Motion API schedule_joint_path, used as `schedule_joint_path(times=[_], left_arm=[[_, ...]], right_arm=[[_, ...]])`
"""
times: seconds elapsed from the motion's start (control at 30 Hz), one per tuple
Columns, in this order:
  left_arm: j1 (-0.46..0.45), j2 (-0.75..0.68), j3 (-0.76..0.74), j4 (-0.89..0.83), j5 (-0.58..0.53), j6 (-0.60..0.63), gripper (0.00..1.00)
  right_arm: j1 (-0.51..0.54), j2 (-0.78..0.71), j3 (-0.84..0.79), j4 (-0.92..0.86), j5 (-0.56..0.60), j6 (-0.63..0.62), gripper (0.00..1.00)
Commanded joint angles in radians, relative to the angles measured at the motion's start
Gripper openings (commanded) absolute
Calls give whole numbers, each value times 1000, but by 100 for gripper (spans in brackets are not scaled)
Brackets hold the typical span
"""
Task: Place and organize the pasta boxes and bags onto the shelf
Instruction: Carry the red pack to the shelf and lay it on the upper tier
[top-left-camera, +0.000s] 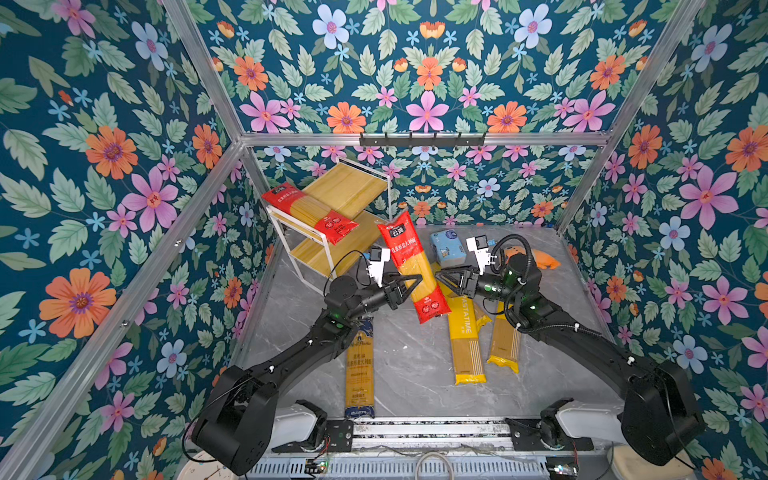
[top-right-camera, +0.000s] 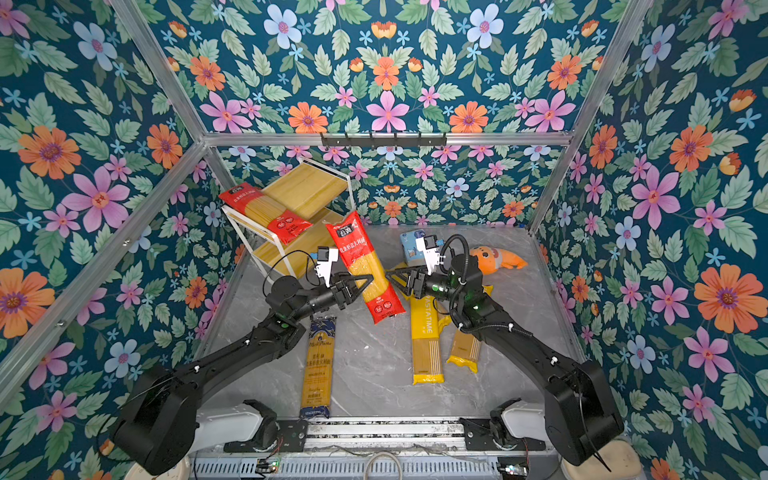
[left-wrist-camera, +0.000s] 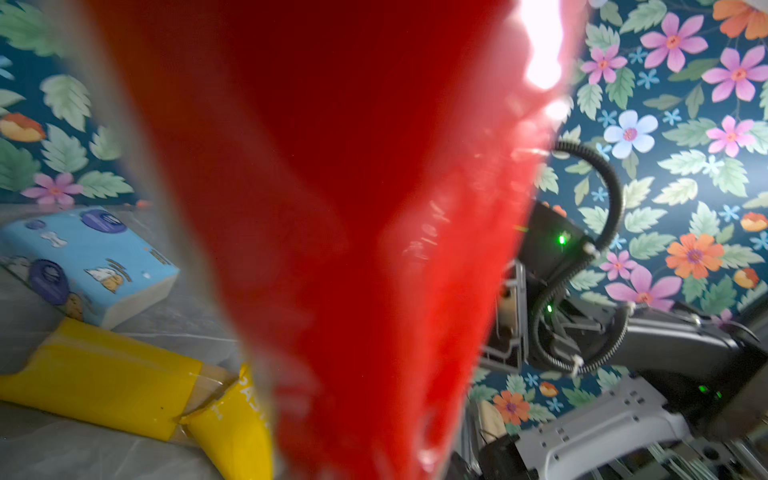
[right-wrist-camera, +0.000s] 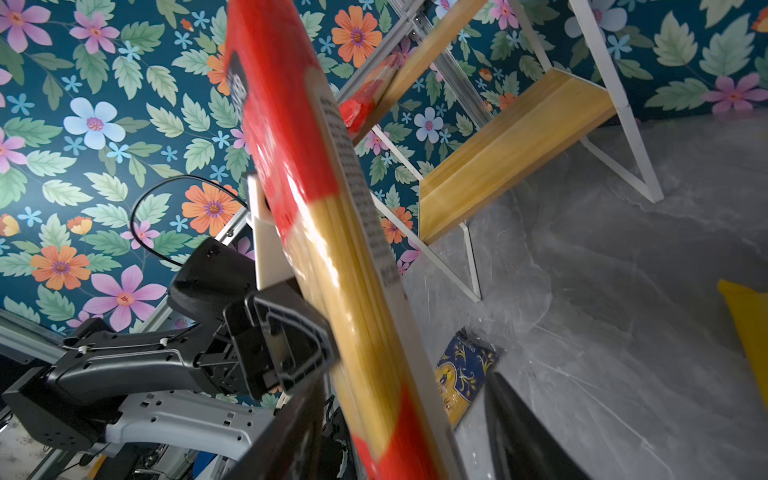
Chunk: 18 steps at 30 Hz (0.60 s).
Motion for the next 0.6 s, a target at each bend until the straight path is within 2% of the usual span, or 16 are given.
schedule_joint_path(times=[0.0, 0.1, 0.3, 0.57], left_arm=[[-1, -14, 24, 128, -148, -18, 13], [0, -13, 33, 153, -203, -42, 14], [0, 9, 51, 221, -245, -121, 15], [-1, 18, 83, 276, -265, -200, 17]], right_arm=[[1, -22, -53, 79, 66, 70, 67], [5, -8, -91, 155, 77, 124, 70], [50, 63, -83, 282, 120, 200, 74], [76, 165, -38, 468, 155, 305, 71]])
